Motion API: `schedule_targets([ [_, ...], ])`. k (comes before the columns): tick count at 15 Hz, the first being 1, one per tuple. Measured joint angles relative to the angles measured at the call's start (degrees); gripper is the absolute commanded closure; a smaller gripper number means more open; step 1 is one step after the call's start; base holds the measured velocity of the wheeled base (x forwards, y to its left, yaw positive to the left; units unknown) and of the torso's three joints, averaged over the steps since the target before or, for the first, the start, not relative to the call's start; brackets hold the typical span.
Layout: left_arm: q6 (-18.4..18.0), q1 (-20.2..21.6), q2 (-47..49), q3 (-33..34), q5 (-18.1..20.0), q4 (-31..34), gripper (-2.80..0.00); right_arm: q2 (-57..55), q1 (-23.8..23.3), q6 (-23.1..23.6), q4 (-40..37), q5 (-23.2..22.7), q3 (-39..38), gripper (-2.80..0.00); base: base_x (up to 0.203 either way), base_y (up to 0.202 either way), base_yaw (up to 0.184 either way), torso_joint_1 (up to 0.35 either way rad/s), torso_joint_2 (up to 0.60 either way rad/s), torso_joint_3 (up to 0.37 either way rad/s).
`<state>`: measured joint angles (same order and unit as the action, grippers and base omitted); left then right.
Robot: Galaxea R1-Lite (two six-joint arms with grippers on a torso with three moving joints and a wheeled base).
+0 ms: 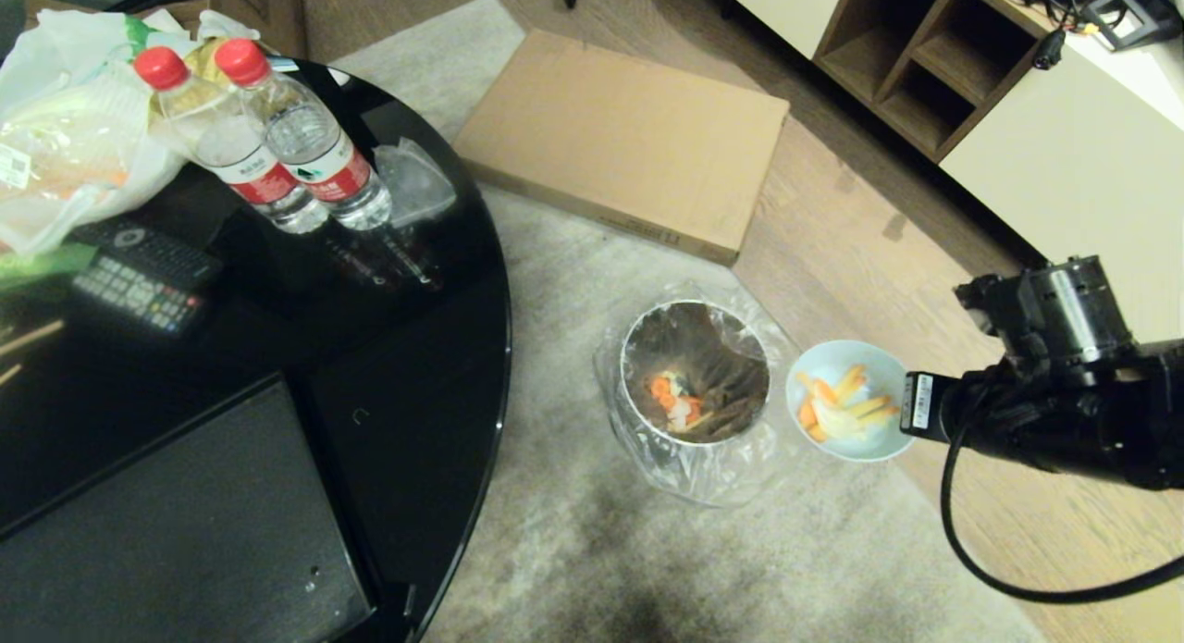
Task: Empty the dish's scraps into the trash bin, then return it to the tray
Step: Move the bowl over the trash can, then pour the leftover food from the bowl into the trash can
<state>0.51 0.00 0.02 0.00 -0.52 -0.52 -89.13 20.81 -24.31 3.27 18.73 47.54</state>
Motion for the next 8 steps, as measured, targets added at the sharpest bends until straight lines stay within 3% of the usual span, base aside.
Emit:
schedule_targets([
  [4,0.00,0.00,0.00,0.00,0.01,0.00,0.00,-1.45,0.46,6.83,7.71,3.26,-1.95,0.00,0.000,0.000,0.000,0.000,0.00,0.000],
  [8,0.00,0.00,0.00,0.00,0.02,0.01,0.00,-2.98,2.01,15.17,21.06,3.75,-6.32,0.00,0.000,0.000,0.000,0.000,0.00,0.000],
])
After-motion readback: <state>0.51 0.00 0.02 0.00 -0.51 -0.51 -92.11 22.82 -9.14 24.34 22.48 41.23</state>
